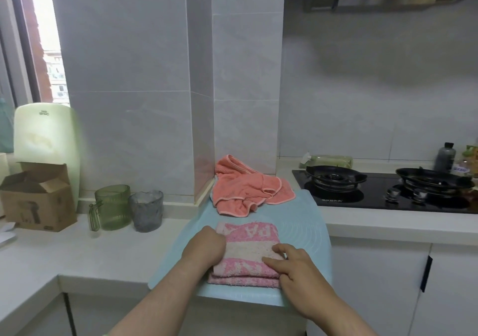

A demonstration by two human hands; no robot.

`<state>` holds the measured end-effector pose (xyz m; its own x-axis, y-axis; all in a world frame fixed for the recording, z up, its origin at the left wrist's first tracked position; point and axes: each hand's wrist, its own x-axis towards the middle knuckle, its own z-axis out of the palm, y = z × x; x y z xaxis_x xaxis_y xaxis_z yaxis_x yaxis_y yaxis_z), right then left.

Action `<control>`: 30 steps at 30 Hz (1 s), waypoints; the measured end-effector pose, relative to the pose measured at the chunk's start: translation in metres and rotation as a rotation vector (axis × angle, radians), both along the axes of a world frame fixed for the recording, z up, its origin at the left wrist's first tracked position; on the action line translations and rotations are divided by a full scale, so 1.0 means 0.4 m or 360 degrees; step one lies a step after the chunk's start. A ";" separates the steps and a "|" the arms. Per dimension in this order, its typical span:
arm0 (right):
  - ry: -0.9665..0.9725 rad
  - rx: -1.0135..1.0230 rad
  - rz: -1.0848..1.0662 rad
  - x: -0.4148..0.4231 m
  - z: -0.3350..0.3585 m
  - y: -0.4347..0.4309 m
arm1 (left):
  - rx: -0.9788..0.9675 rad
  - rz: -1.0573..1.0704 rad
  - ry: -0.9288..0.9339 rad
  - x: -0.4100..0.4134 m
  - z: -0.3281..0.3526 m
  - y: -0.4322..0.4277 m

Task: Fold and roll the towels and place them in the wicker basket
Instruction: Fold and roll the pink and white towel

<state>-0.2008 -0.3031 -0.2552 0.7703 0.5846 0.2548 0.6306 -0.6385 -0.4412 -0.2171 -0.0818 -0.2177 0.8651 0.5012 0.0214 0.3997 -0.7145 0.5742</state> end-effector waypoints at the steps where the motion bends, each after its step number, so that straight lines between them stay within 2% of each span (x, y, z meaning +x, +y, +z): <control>1: 0.0045 0.0018 0.0011 -0.002 0.004 -0.001 | 0.0042 0.0002 0.0033 -0.003 0.002 -0.003; 3: 0.0249 0.0220 0.0045 -0.008 0.023 -0.007 | 0.0351 -0.0001 0.0016 -0.006 0.000 0.000; 4: 0.0371 0.0417 0.0034 -0.008 0.040 -0.010 | 0.0542 -0.0062 -0.0111 -0.006 0.000 0.003; 6: 0.0362 0.0686 -0.0070 0.015 0.065 -0.008 | 0.0731 -0.0407 -0.0381 -0.003 0.006 0.007; 7: 0.0254 0.0649 -0.0125 0.034 0.074 -0.004 | 0.0688 -0.0610 -0.0389 -0.001 0.012 0.006; 9: 0.0120 0.0379 -0.0155 0.063 0.085 0.018 | 0.0587 -0.0846 -0.0148 0.002 0.010 -0.003; 11: 0.0170 0.0035 -0.0096 0.083 0.079 0.053 | 0.0605 -0.0875 0.0089 0.008 -0.015 -0.004; 13: 0.0240 -0.0283 -0.0089 0.087 0.064 0.077 | 0.0566 -0.0818 0.0196 0.011 -0.038 0.002; 15: 0.0281 -0.0413 -0.0127 0.095 0.050 0.083 | 0.0516 -0.0769 0.0231 0.016 -0.045 0.009; 21: 0.0280 -0.0535 -0.0142 0.110 0.042 0.079 | 0.0424 -0.0724 0.0208 0.016 -0.046 0.007; 25: 0.0311 -0.0407 -0.0153 0.107 0.043 0.076 | 0.0465 -0.0713 0.0235 0.023 -0.046 0.007; 28: 0.0341 0.0073 -0.0471 0.086 0.052 0.069 | 0.0418 -0.0710 0.0199 0.020 -0.050 0.005; 29: 0.0276 0.0102 -0.0668 0.082 0.058 0.072 | 0.0400 -0.0702 0.0182 0.019 -0.054 0.006; 30: 0.0211 -0.0005 -0.0840 0.080 0.068 0.077 | 0.0381 -0.0691 0.0161 0.018 -0.055 0.005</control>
<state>-0.1687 -0.2722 -0.2280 0.9848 0.1106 0.1341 0.1631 -0.8547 -0.4928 -0.2099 -0.0798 -0.2399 0.9963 0.0860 -0.0032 0.0818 -0.9340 0.3478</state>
